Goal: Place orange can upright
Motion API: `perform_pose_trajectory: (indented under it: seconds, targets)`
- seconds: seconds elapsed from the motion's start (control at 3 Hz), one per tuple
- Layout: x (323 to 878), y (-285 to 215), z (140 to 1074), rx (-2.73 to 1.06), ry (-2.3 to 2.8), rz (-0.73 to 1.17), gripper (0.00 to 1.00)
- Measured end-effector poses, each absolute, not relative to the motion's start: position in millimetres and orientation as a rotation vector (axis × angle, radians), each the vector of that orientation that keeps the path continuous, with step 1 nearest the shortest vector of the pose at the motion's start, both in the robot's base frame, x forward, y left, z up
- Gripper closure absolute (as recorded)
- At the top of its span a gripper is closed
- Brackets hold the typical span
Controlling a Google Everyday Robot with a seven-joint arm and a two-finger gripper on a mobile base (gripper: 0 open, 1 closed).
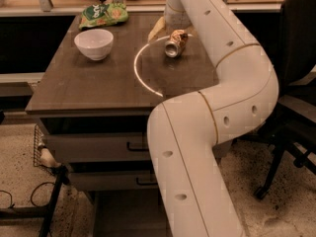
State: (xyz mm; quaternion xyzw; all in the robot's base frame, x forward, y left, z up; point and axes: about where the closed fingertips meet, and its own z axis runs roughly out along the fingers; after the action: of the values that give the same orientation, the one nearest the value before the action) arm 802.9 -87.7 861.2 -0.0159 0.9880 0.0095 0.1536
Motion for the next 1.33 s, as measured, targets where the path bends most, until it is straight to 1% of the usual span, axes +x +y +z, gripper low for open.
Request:
perform_pose_trajectory:
  seconds: [0.33,0.67,1.0,1.33]
  targets:
    - [801.7,-88.4,850.3,-0.059,2.860,-0.013,0.00]
    - [805.5,-85.2,845.0,-0.104,2.860,-0.055,0.18]
    - [814.4,-82.1,841.5,-0.107,2.835,-0.044,0.48]
    - [818.7,-80.5,838.7,-0.109,2.825,-0.039,0.72]
